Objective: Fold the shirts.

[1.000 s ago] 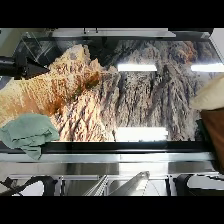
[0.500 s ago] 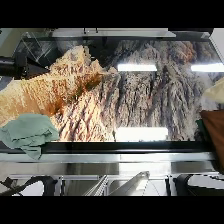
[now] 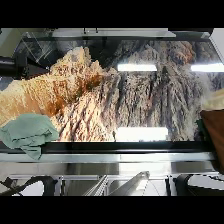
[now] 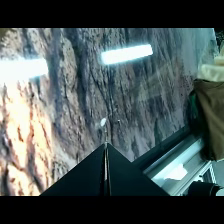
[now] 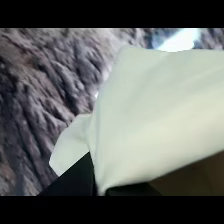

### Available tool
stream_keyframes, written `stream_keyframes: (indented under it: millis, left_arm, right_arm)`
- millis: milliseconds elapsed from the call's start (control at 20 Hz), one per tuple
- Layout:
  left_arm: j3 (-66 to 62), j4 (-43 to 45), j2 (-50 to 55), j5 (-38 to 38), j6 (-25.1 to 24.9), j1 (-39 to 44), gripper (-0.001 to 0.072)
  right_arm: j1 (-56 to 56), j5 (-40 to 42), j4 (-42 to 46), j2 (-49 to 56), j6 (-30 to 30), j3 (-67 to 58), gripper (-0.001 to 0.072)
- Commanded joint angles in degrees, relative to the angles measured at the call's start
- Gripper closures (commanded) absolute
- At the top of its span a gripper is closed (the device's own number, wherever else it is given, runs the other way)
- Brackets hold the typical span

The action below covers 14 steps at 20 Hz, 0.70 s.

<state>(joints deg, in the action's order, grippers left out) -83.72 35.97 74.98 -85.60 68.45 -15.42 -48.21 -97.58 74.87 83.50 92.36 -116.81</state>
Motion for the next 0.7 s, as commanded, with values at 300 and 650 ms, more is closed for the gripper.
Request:
stream_keyframes:
  millis: [300,650]
  left_arm:
    - [0.0,0.0,0.0,-2.8,-0.1,0.0,0.0697]
    - [0.0,0.0,0.0,-2.9,-0.1,0.0,0.0696]
  right_arm:
    - [-0.4,-8.1,20.1,-2.2,7.1,11.3,0.0697]
    - [-0.5,-8.1,30.5,-5.4,7.5,26.0,0.0696]
